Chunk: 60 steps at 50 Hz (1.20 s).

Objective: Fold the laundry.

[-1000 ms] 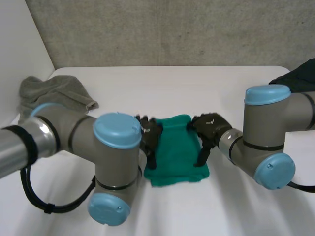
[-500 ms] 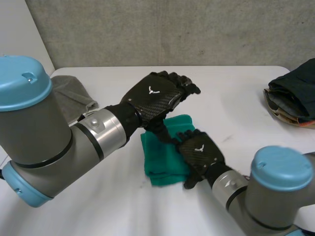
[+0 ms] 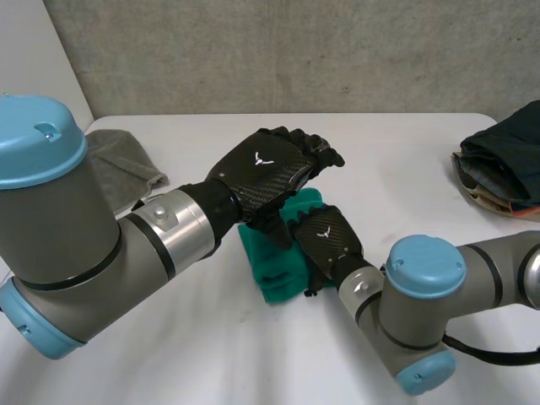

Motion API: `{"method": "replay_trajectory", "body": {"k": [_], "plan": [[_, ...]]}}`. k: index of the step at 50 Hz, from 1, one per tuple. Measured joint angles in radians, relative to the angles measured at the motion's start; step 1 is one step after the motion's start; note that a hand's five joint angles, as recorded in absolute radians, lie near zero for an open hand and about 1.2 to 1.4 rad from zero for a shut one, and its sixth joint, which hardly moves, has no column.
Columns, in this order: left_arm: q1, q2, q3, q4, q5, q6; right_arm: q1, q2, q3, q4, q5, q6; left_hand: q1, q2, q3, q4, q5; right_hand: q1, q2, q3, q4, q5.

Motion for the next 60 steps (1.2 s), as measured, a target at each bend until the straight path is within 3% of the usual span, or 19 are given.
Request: {"method": "replay_trajectory", "body": {"k": [6,8,10,11,20,27,33,39,45,52,60], "plan": [[0.0,0.004,-0.001,0.0,0.0,0.0,-0.001,0.04,-0.065,0.011,-0.01,0.003,0.0,0.0,0.0,0.0,0.0,0.114,0.127,0.122,0.118,0.113],[0.001,0.006,-0.001,0.0,0.0,0.0,-0.001,0.054,-0.092,0.017,-0.019,0.003,0.0,0.0,0.0,0.0,0.0,0.331,0.406,0.378,0.377,0.354],[0.002,0.008,-0.001,0.0,0.0,0.0,-0.002,0.066,-0.115,0.023,-0.029,0.003,0.0,0.0,0.0,0.0,0.0,0.406,0.509,0.496,0.481,0.457],[0.003,0.009,0.0,0.0,0.0,0.0,-0.002,0.072,-0.134,0.027,-0.036,0.003,0.0,0.0,0.0,0.0,0.0,0.5,0.671,0.651,0.659,0.643],[0.022,0.029,0.001,0.001,-0.001,0.0,-0.041,0.065,-0.212,0.035,-0.056,-0.001,0.0,0.0,0.0,0.0,0.0,0.5,0.678,0.661,0.675,0.66],[0.044,0.048,0.001,0.001,-0.001,-0.004,-0.14,0.031,-0.286,0.025,-0.096,-0.017,0.0,0.0,0.0,0.0,0.0,0.5,0.678,0.661,0.68,0.66],[0.053,0.064,0.002,0.002,-0.003,-0.018,-0.293,0.01,-0.465,0.012,-0.24,-0.021,0.0,0.0,0.0,0.0,0.0,0.511,0.678,0.661,0.685,0.66],[0.053,0.066,0.002,0.003,-0.005,-0.022,-0.39,0.008,-0.593,-0.009,-0.308,-0.005,0.0,0.0,0.0,0.0,0.0,0.511,0.678,0.661,0.685,0.66],[0.051,0.066,0.001,0.003,-0.007,-0.022,-0.583,0.042,-0.76,-0.053,-0.387,0.092,0.0,0.0,0.0,0.0,0.0,0.511,0.678,0.661,0.685,0.674],[0.049,0.065,0.0,0.002,-0.007,-0.022,-0.764,0.109,-0.792,-0.135,-0.473,0.201,0.0,0.0,0.0,0.0,0.0,0.511,0.678,0.667,0.685,0.676],[0.045,0.065,-0.004,0.002,-0.007,-0.02,-0.934,0.23,-0.668,-0.286,-0.628,0.233,0.0,0.0,0.0,0.0,0.0,0.511,0.678,0.667,0.685,0.679]]}}
